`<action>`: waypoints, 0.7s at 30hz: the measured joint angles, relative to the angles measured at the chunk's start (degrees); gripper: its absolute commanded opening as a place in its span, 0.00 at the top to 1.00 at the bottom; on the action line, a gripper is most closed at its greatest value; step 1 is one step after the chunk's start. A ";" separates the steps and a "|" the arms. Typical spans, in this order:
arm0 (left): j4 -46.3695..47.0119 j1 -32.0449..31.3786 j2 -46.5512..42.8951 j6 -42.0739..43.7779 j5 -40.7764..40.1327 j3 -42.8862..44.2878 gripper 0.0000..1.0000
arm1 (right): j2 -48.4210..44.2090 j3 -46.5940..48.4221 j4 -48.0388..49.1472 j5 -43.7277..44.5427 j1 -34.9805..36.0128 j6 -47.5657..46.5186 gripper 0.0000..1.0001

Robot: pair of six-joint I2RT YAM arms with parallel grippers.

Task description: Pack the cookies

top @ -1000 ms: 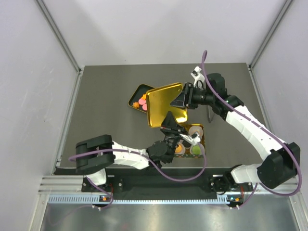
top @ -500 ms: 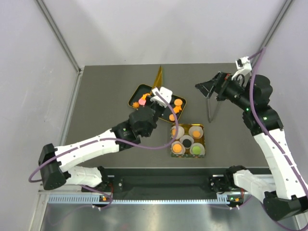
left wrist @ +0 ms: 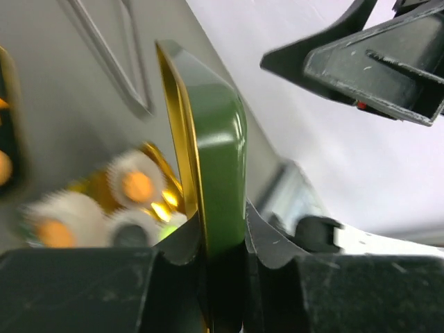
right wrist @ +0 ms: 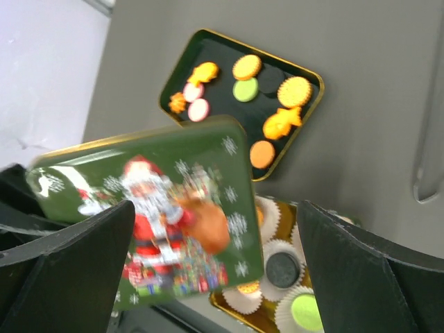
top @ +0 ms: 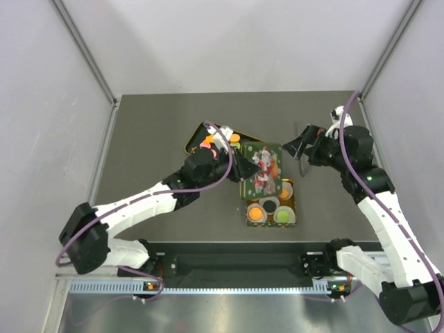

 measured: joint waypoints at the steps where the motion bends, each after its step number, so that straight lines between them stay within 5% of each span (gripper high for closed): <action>1: 2.01 0.24 1.31 -3.17 2.25 -1.05 1.00 | -0.61 -0.85 -0.07 0.81 0.00 -0.02 0.00; 9: 20.96 0.22 11.17 -20.79 12.70 -9.94 0.98 | -7.78 -9.57 0.68 3.17 -0.02 -0.37 0.00; 21: 42.10 0.22 24.61 -32.81 17.59 -11.43 0.93 | -13.11 -20.13 1.40 3.80 -0.02 -0.66 0.00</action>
